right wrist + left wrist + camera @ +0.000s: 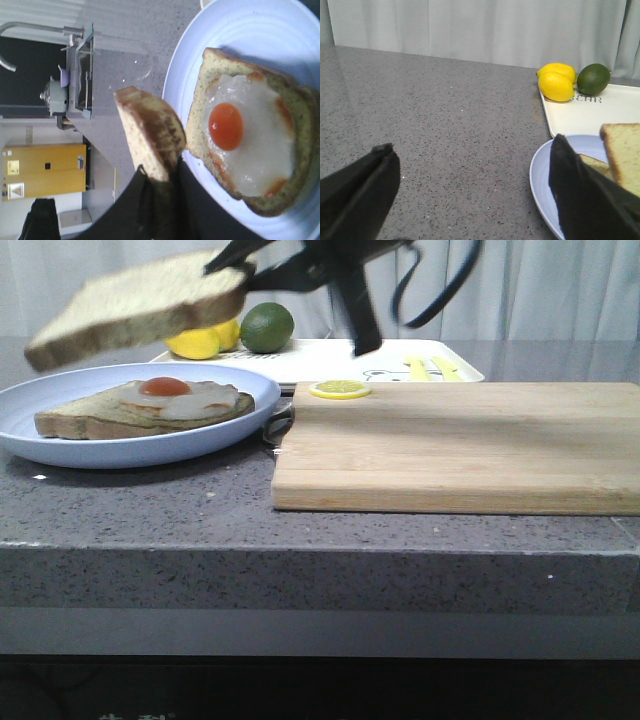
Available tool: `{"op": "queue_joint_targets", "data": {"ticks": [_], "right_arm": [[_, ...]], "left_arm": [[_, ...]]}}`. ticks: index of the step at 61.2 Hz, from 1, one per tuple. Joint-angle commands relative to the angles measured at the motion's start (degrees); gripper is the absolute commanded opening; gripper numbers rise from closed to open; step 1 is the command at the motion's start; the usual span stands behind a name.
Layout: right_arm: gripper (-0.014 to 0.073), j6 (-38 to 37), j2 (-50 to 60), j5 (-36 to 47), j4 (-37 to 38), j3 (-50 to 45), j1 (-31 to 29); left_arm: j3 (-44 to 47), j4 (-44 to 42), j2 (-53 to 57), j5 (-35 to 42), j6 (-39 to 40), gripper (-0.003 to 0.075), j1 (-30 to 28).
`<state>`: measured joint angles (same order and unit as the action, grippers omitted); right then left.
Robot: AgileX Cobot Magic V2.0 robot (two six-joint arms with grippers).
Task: Place bread and move sandwich to tray
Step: 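Carry the bread slice over the egg toast on the blue plate, then lower the bread onto the egg and open the right gripper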
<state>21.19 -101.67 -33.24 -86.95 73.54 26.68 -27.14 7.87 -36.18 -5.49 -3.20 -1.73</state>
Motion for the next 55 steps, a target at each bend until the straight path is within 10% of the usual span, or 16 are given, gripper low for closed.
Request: {"op": "queue_joint_targets", "data": {"ticks": [1,22,55], "right_arm": [[-0.006,0.76,0.85,3.67,-6.05,1.56,1.13],[0.0006,0.88,-3.07,3.91,-5.12,1.56,1.35],[0.0453,0.88,-3.07,-0.04,2.79,1.56,-0.68]], "left_arm": [[-2.3,0.15,-0.19,4.93,0.41,0.0598,-0.02],[-2.3,0.15,-0.19,4.93,0.41,0.0598,-0.02],[-2.3,0.15,-0.19,4.93,0.41,0.0598,-0.02]]}}
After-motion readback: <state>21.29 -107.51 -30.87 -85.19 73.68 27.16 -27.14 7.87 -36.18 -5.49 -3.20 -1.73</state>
